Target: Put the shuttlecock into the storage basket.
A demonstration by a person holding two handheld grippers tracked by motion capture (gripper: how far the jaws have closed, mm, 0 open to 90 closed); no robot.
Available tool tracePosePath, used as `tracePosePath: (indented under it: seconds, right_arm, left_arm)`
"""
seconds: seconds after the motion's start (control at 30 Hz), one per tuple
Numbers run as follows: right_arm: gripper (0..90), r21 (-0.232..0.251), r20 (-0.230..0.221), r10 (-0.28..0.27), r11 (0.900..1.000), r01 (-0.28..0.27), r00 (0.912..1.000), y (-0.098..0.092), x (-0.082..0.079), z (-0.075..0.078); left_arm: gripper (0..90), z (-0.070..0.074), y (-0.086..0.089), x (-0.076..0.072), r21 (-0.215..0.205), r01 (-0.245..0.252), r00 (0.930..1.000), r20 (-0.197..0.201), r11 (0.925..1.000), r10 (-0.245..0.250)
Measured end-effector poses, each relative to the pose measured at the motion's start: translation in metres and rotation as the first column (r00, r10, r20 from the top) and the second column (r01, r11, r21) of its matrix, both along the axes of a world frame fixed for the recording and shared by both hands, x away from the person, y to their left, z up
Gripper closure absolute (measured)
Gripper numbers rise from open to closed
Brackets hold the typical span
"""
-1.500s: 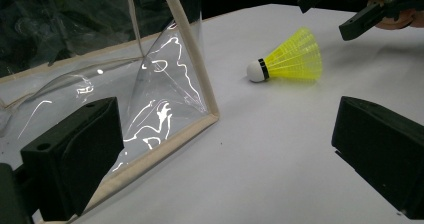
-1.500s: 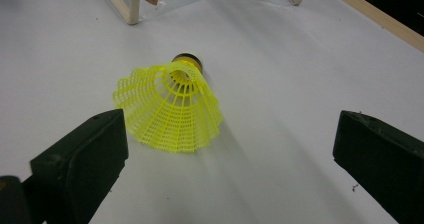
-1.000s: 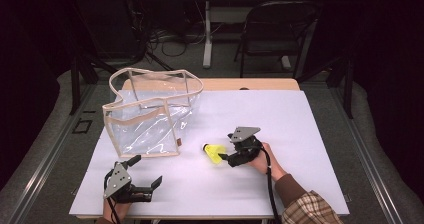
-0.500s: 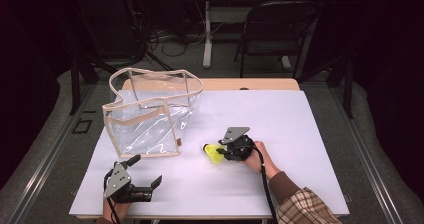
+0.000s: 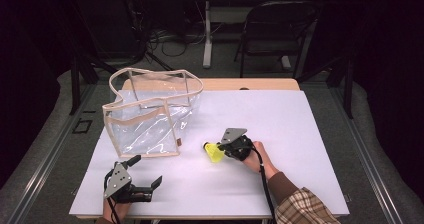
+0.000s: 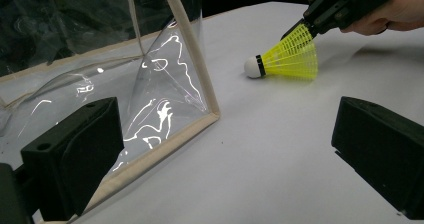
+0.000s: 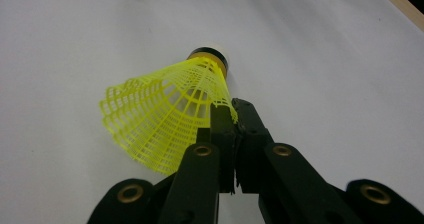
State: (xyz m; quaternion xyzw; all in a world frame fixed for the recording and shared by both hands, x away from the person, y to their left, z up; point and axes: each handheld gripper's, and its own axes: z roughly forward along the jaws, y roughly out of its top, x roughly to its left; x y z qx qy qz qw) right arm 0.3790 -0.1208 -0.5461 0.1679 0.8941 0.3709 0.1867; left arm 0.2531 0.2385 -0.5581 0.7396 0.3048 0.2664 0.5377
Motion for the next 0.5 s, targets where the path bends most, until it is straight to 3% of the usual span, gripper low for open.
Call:
tracePosePath:
  seconds: [0.5]
  right_arm:
    - [90.0, 0.021, 0.002, 0.014, 1.0, -0.014, 0.9999, -0.0028, -0.0013, 0.0031]
  left_arm:
    - [0.0, 0.0003, 0.0, -0.0002, 0.001, 0.004, 1.0, 0.003, 1.0, -0.004]
